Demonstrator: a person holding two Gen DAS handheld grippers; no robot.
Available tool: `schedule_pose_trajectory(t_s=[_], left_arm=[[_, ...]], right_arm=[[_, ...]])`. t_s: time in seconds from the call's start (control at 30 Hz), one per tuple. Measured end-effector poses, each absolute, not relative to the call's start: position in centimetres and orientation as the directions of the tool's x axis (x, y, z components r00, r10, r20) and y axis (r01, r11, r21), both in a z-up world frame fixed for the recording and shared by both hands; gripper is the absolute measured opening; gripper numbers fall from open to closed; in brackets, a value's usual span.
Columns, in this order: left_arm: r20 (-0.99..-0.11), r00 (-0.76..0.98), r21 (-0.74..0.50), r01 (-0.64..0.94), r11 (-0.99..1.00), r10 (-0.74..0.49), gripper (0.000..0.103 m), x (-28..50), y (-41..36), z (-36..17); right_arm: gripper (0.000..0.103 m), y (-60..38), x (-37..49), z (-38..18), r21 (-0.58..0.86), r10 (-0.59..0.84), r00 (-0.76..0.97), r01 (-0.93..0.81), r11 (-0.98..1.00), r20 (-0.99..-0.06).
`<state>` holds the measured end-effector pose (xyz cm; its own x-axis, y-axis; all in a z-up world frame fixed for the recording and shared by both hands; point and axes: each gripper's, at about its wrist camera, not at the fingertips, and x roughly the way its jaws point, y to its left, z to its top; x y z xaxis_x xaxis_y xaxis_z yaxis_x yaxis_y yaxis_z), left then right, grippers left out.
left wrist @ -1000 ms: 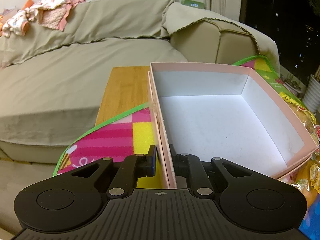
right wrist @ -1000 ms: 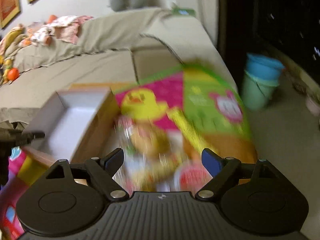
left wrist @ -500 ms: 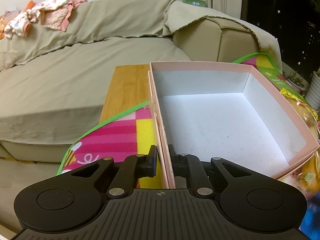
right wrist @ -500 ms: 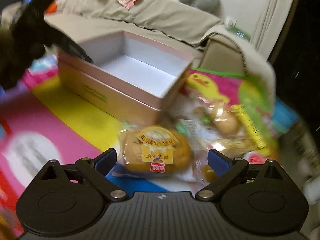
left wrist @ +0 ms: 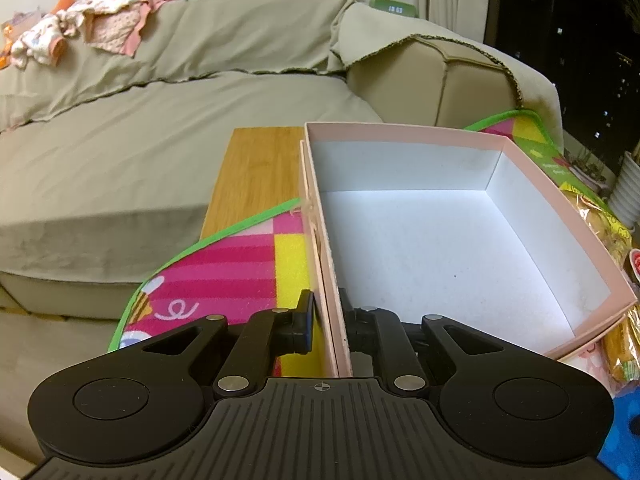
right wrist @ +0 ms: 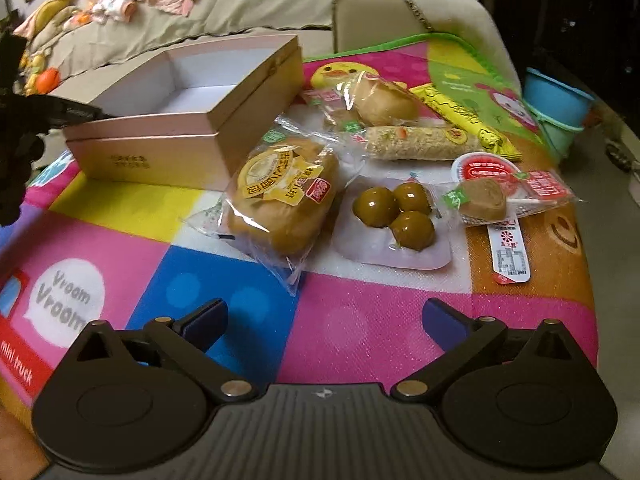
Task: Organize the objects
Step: 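Drop the wrapped bun into the box with right tool while left tool holds box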
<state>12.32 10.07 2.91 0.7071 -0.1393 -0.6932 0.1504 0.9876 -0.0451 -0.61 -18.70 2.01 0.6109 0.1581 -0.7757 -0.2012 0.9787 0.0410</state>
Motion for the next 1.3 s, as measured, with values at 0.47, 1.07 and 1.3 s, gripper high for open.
schedule_pose_trajectory(t_s=[0.47,1.07,1.3], left_arm=[[-0.706,0.702,-0.033,0.099,0.995,-0.094,0.011,12.0,9.6,3.0],[-0.688,0.723,-0.001,0.078,0.997,-0.057,0.011,11.2,8.7,3.6],[-0.699,0.710,-0.051,0.077,0.996,-0.091,0.011,11.3,9.6,3.4]], right_arm=[[0.102,-15.5,3.2,4.6,0.129,0.227,0.661,-0.195,0.972,-0.715],[0.056,-16.2,0.7,8.0,0.121,0.263,0.579,-0.273,0.954,-0.772],[0.056,-14.3,3.0,13.4,0.224,0.391,0.619,-0.332,0.916,-0.681]])
